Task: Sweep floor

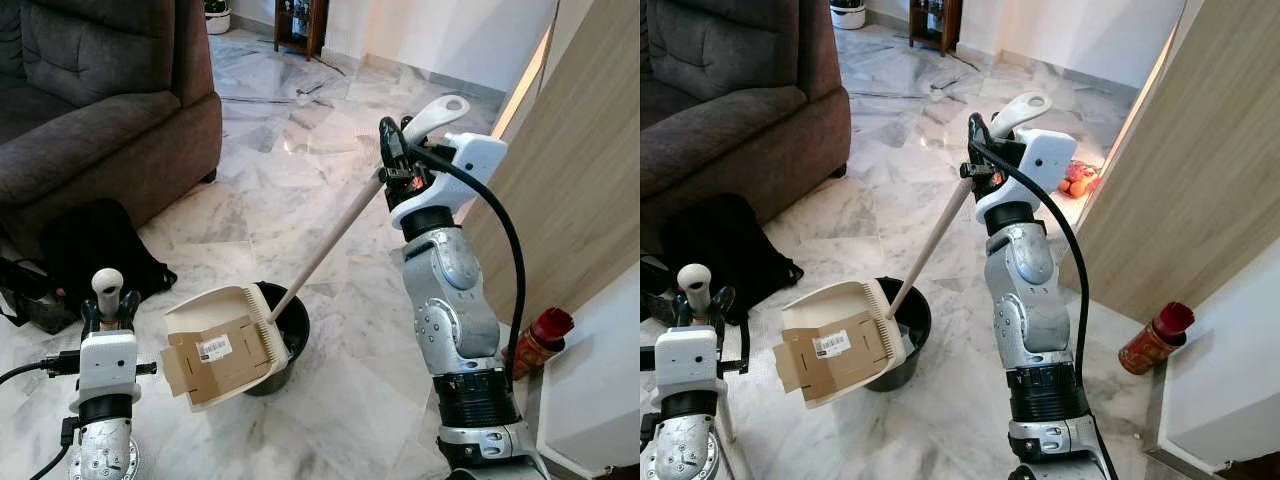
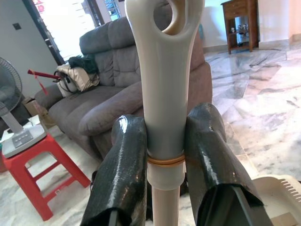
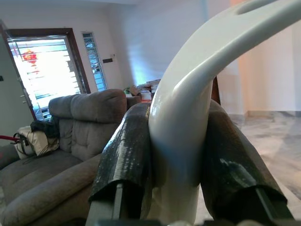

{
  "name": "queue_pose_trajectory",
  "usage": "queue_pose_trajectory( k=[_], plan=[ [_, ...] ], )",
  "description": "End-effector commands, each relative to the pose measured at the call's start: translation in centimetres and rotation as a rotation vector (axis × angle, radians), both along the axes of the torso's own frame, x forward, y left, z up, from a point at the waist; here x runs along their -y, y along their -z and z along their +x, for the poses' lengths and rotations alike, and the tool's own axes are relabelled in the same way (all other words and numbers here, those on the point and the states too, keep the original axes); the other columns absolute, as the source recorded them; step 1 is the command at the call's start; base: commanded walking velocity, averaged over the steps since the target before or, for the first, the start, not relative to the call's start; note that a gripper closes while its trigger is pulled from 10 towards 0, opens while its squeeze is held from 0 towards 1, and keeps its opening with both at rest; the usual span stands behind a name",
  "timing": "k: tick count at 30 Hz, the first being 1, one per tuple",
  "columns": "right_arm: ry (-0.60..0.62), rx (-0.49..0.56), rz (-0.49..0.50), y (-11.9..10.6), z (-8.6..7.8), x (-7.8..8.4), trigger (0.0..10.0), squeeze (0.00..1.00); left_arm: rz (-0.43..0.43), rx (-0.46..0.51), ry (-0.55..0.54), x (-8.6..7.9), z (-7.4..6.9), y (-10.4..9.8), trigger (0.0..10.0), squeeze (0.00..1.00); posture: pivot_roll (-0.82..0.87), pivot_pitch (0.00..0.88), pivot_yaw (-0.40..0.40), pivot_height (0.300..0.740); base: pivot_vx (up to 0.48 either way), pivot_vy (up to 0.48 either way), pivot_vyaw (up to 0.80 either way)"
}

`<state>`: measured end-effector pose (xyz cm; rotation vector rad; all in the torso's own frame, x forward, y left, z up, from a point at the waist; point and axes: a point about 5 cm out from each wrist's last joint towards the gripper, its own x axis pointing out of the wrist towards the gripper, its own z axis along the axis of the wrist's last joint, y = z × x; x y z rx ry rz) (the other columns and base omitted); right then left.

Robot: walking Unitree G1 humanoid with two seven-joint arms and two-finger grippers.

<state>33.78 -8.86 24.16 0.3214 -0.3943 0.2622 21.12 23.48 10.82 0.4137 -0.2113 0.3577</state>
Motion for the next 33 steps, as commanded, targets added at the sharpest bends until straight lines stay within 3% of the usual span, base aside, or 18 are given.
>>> queue_pose_trajectory(
  k=[1, 33],
  plan=[
    [0.008, 0.049, 0.009, -0.84, -0.31, 0.24, 10.0, 0.0, 0.015, 0.017, 0.003, 0.23, -0.02, -0.45, 10.0, 0.0, 0.18, 0.078, -0.112, 0.74, 0.0, 0.0, 0.56],
    [-0.002, 0.031, 0.009, -0.52, -0.19, 0.1, 10.0, 0.0, 0.007, 0.02, 0.004, 0.3, 0.12, -0.55, 10.0, 0.0, 0.19, 0.078, -0.113, 0.74, 0.0, 0.0, 0.61]
  ],
)
